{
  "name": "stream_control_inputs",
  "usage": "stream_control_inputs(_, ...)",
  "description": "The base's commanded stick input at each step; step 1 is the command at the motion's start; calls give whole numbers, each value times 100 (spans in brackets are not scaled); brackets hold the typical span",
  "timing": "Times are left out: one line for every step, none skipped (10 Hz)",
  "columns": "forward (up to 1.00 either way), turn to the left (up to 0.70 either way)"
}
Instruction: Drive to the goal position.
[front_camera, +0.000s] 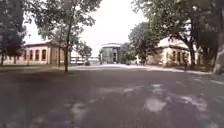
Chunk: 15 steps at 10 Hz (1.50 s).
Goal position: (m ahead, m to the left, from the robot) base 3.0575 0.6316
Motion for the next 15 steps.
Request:
stream_control_inputs(70, 0)
stream_control_inputs(70, 0)
stream_control_inputs(70, 0)
stream_control_inputs(70, 0)
stream_control_inputs(70, 0)
stream_control_inputs(70, 0)
stream_control_inputs(70, 0)
stream_control_inputs(70, 0)
stream_control_inputs(70, 0)
stream_control_inputs(70, 0)
stream_control_inputs(70, 0)
stream_control_inputs(70, 0)
stream_control_inputs(70, 0)
stream_control_inputs(70, 0)
stream_control_inputs(70, 0)
